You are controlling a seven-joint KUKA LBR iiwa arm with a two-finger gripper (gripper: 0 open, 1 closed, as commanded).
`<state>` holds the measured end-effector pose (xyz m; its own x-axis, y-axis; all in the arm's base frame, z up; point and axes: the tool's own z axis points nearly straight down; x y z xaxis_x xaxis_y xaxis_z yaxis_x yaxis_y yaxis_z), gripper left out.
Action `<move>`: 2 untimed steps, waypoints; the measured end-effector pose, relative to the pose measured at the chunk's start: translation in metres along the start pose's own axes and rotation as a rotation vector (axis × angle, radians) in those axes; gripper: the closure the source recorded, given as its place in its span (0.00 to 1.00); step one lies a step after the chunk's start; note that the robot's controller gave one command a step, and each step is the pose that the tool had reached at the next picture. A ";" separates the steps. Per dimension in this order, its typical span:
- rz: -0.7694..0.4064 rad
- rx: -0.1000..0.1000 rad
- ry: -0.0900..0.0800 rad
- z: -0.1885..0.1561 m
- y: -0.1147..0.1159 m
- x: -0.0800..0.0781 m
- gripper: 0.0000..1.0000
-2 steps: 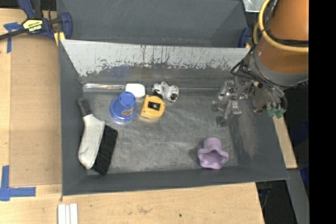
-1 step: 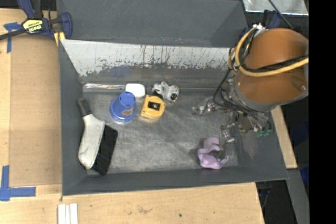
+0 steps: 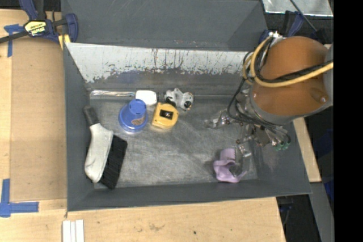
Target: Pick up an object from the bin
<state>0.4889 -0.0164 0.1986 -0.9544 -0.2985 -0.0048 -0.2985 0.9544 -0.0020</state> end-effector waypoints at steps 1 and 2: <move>-0.165 -0.003 0.006 -0.031 -0.002 -0.021 0.00; -0.236 0.004 -0.010 -0.010 -0.009 -0.017 0.00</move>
Offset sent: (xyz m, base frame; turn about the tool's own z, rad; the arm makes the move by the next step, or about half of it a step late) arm -0.0071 -0.0178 -0.1081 -0.2660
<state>0.5073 -0.0198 0.2084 -0.8583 -0.5130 -0.0133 -0.5130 0.8584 -0.0081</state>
